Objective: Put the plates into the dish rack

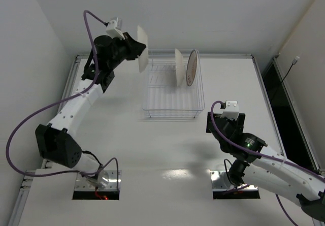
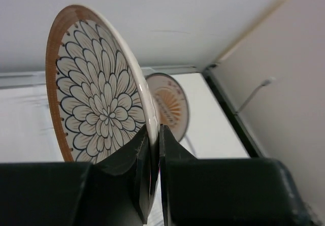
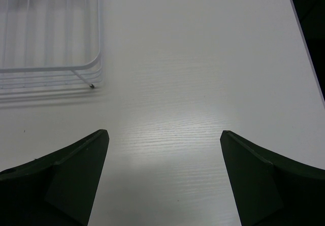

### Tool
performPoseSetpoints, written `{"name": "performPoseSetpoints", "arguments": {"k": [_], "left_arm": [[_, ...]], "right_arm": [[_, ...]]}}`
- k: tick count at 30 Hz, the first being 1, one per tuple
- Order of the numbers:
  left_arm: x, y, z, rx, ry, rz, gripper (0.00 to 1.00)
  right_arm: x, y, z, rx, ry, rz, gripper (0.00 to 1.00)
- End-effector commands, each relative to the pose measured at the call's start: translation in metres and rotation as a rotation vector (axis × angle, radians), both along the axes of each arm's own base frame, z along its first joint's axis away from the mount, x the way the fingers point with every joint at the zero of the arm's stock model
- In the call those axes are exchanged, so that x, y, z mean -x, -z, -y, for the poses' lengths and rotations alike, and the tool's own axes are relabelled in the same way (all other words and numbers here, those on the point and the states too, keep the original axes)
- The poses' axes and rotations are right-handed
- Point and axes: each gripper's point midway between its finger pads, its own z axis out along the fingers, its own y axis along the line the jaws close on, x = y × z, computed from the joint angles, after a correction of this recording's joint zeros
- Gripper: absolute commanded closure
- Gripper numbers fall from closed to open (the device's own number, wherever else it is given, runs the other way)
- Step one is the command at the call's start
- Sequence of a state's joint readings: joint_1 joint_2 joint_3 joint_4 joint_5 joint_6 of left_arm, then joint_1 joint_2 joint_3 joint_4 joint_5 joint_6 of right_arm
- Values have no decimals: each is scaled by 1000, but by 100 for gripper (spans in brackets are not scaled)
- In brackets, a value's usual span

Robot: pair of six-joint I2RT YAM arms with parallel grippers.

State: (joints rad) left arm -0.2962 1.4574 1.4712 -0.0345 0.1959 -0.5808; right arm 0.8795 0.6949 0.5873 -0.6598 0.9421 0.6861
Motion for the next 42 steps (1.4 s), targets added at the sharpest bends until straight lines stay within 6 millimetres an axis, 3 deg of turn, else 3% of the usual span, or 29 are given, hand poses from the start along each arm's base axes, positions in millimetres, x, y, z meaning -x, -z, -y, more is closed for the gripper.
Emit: {"name": "performPoseSetpoints", "arguments": {"k": [1, 2, 3, 5, 6, 9, 11, 13, 19, 26, 30, 31, 37, 39, 42], "left_arm": [[4, -63, 30, 222, 228, 231, 100], [-4, -51, 35, 237, 264, 217, 100], [-4, -57, 39, 262, 295, 259, 100], [-7, -48, 50, 308, 370, 224, 100], [-17, -40, 50, 325, 383, 234, 100], [-21, -36, 57, 394, 433, 233, 100], [-31, -21, 61, 400, 439, 200, 100], [-35, -21, 66, 393, 445, 196, 100], [-56, 11, 79, 327, 412, 116, 100], [-70, 37, 80, 304, 381, 66, 100], [-67, 55, 89, 302, 395, 34, 100], [-66, 52, 90, 312, 398, 40, 100], [-76, 87, 94, 240, 339, -36, 100], [-83, 93, 90, 218, 291, -66, 100], [-87, 94, 99, 163, 234, -71, 100]], "right_arm": [[-3, -8, 0, -29, 26, 38, 10], [-3, -8, 0, -29, 26, 38, 10], [-3, -8, 0, -29, 26, 38, 10], [-3, -8, 0, -29, 26, 38, 10], [-3, -8, 0, -29, 26, 38, 10], [-3, -8, 0, -29, 26, 38, 10], [-3, -6, 0, -21, 26, 32, 10], [-3, -6, 0, -21, 26, 32, 10], [-3, -3, -1, -6, 26, 20, 10], [-4, -1, -1, 1, 26, 14, 10], [-4, 0, -1, 9, 26, 8, 10], [-4, 0, -1, 9, 26, 8, 10], [-4, 0, -1, 9, 26, 8, 10], [-4, 0, -1, 9, 26, 8, 10], [-4, 0, -1, 9, 26, 8, 10]]}}
